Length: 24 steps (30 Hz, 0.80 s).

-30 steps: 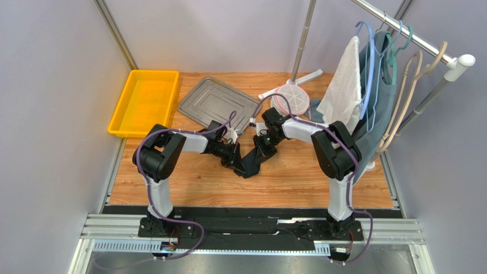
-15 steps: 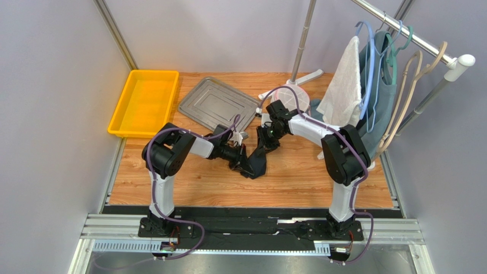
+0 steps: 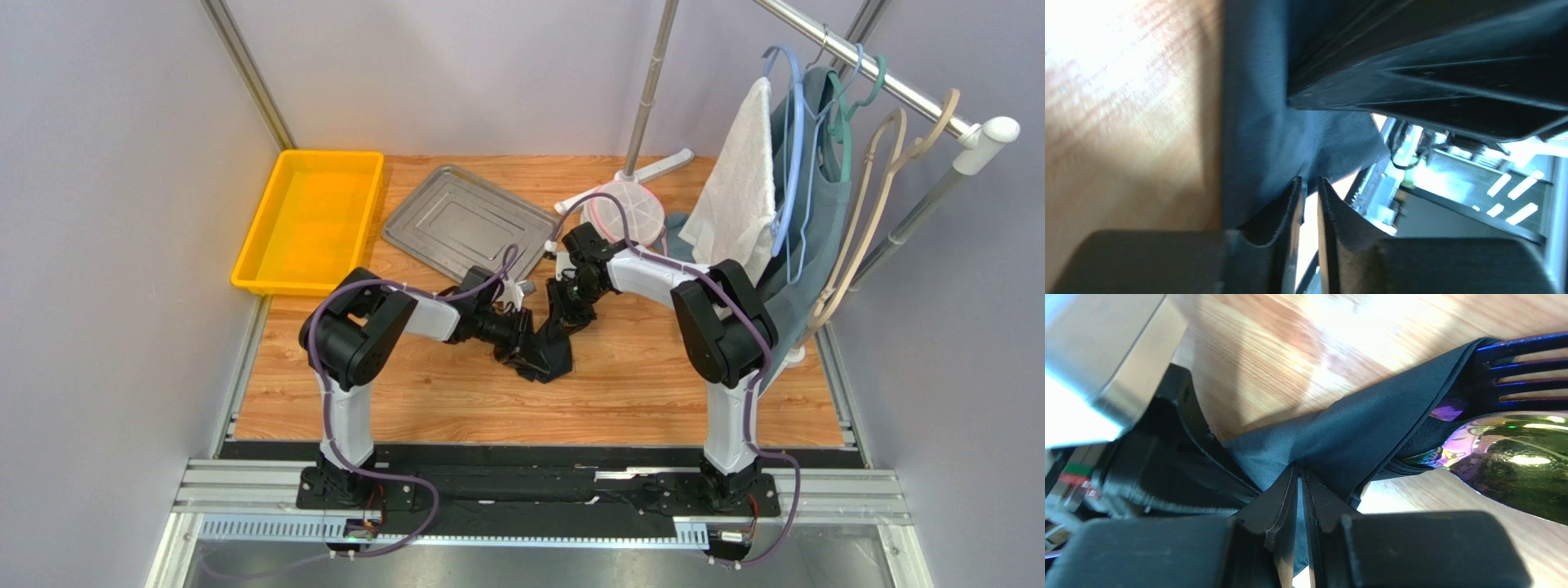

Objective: Place the utensils on the paper napkin and roll it up

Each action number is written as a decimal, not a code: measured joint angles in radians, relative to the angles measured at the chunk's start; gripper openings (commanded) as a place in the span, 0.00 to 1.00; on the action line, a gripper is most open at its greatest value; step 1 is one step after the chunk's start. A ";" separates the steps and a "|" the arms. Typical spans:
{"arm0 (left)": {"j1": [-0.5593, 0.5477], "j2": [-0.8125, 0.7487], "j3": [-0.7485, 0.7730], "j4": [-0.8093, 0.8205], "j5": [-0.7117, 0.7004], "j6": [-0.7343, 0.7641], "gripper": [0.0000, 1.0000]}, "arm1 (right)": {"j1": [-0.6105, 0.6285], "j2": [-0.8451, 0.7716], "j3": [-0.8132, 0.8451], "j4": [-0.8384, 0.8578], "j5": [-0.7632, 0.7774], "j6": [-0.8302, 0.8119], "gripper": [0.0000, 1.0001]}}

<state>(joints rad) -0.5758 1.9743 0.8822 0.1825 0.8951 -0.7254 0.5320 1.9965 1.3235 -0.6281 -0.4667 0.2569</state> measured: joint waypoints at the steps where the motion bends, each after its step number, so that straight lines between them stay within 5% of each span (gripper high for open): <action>1: 0.000 -0.013 -0.003 -0.009 -0.013 0.006 0.32 | 0.004 0.003 0.002 0.004 -0.001 -0.008 0.13; 13: 0.123 -0.325 -0.052 -0.196 -0.066 0.161 0.36 | 0.078 0.011 -0.001 0.072 -0.040 -0.192 0.09; 20: 0.120 -0.252 -0.097 -0.192 -0.034 0.190 0.28 | 0.111 0.010 0.003 0.086 -0.045 -0.308 0.08; 24: 0.113 -0.124 -0.093 -0.138 0.001 0.188 0.12 | 0.115 0.010 0.011 0.076 -0.045 -0.347 0.08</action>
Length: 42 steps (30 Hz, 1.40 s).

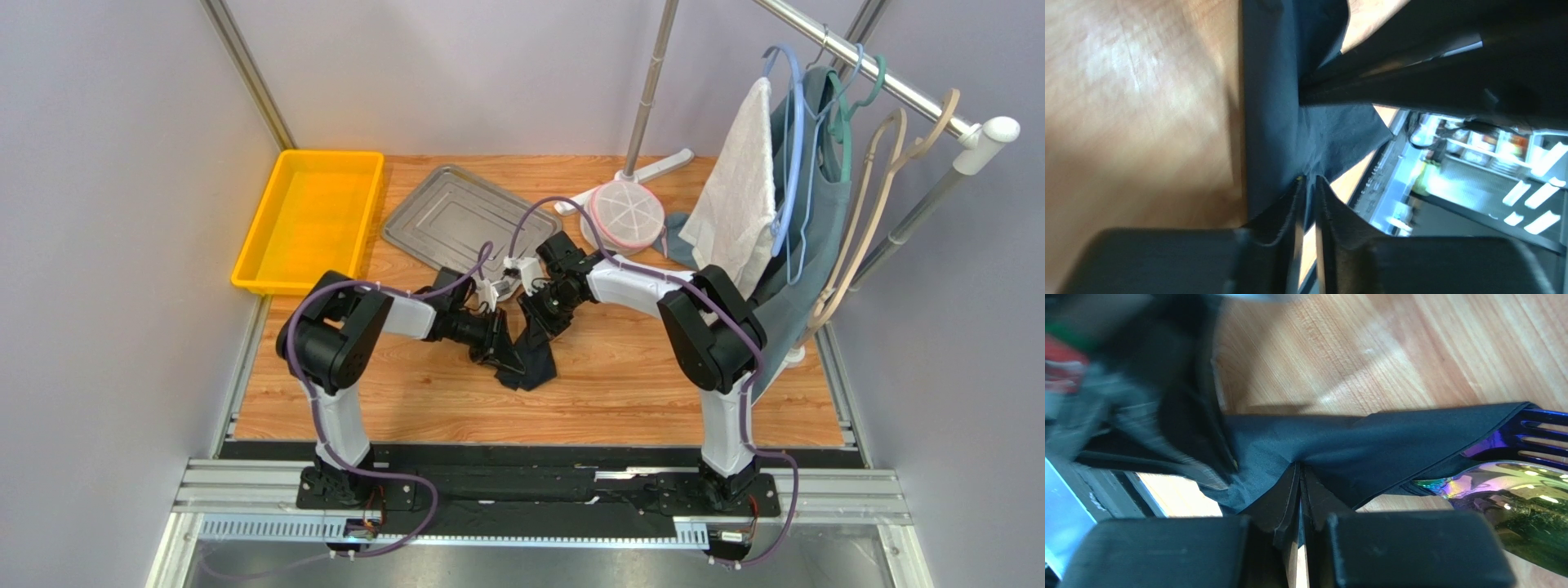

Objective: Place the utensils on the paper napkin and roll it up

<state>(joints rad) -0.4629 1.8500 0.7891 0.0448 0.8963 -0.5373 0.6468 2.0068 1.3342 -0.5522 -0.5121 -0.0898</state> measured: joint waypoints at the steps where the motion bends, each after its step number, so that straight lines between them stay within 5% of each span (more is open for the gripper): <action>1: 0.000 0.025 0.005 0.017 0.024 -0.008 0.10 | 0.000 0.000 0.003 -0.003 0.002 -0.010 0.09; 6: -0.004 0.124 0.010 0.154 0.120 -0.090 0.00 | -0.007 0.001 0.026 -0.042 0.026 -0.008 0.19; 11: -0.035 0.168 0.008 0.295 0.137 -0.191 0.00 | -0.102 -0.027 0.019 -0.078 0.032 0.102 0.37; 19: -0.076 0.211 0.018 0.436 0.111 -0.317 0.00 | -0.239 -0.178 -0.133 -0.040 0.034 0.335 0.47; 42: -0.085 0.225 0.024 0.477 0.100 -0.356 0.00 | -0.186 -0.044 -0.113 0.132 0.018 0.593 0.35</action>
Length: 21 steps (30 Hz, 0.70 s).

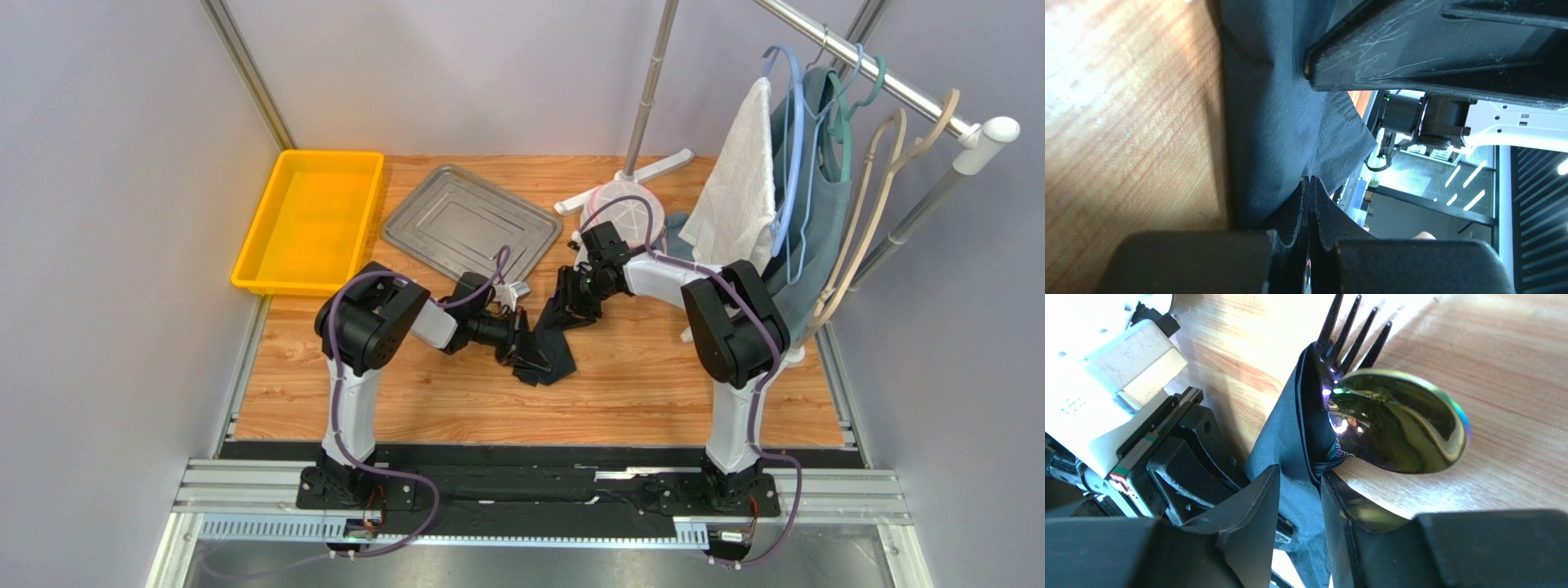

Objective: Place the utensils on the paper napkin and roll it up

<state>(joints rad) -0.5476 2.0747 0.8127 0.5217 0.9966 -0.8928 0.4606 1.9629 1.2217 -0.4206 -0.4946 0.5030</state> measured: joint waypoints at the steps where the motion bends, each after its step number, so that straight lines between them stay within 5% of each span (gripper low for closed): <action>1: 0.000 0.000 0.001 0.000 -0.002 0.000 0.00 | 0.003 0.003 0.005 -0.001 0.006 0.003 0.33; 4: -0.001 0.000 0.002 0.000 -0.004 0.000 0.00 | 0.009 0.009 0.013 -0.010 0.030 0.006 0.15; 5: -0.001 0.000 0.003 -0.001 -0.005 0.000 0.00 | 0.010 0.013 0.015 -0.013 0.034 0.011 0.00; 10: -0.002 0.000 0.017 -0.016 -0.014 0.001 0.04 | 0.013 0.026 0.037 -0.021 0.029 0.020 0.00; 21: 0.005 -0.189 0.053 -0.297 -0.140 0.175 0.52 | 0.004 0.016 0.042 -0.024 -0.002 -0.061 0.00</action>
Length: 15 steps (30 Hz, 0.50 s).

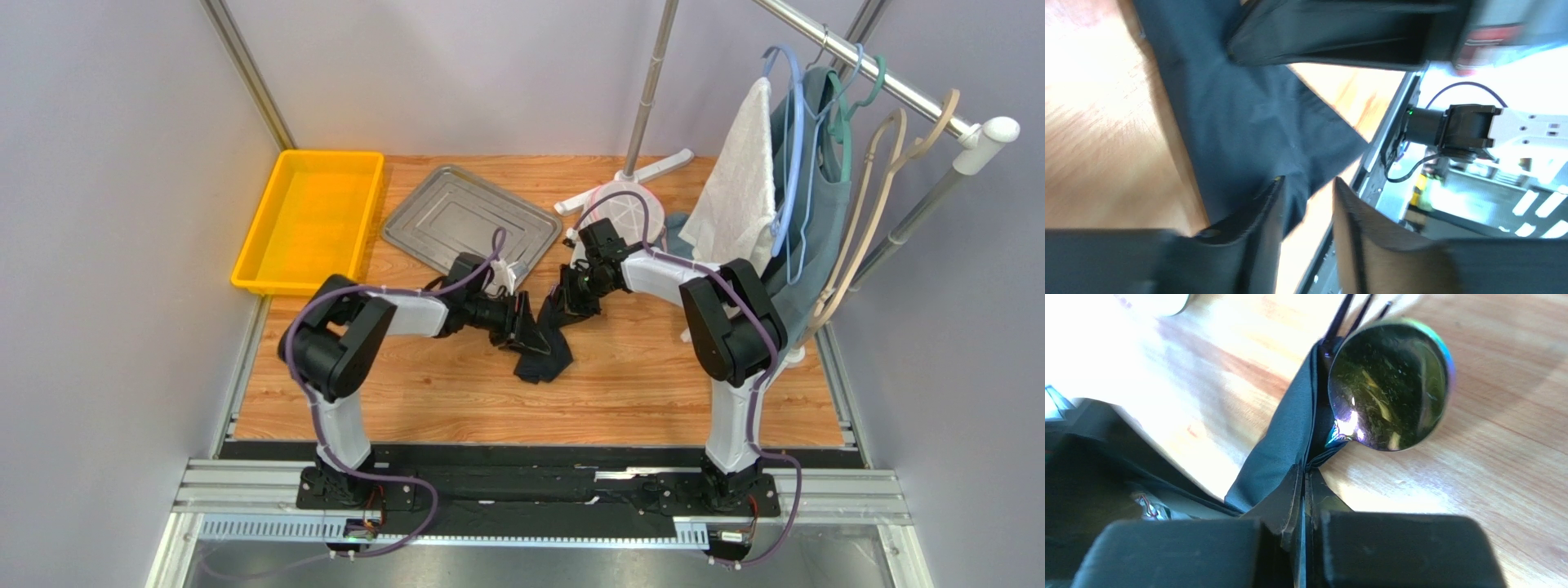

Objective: Place the utensils on the paper napkin and roll it up

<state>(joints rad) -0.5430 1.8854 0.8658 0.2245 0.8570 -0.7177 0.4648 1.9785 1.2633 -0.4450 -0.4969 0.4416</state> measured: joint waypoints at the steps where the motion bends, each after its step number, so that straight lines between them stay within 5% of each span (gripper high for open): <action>1: 0.007 -0.039 0.008 -0.043 -0.011 0.024 0.61 | -0.003 -0.002 -0.002 0.001 -0.009 -0.008 0.00; 4: 0.036 -0.164 0.038 -0.177 -0.036 0.104 0.74 | -0.006 -0.015 -0.012 0.004 -0.030 -0.024 0.00; 15: 0.147 -0.525 0.093 -0.576 -0.171 0.451 0.80 | -0.015 -0.079 -0.048 0.047 -0.076 -0.034 0.00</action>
<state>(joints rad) -0.3962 1.3605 0.9588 -0.3519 0.6861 -0.2665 0.4500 1.8992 1.2156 -0.3985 -0.5724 0.4076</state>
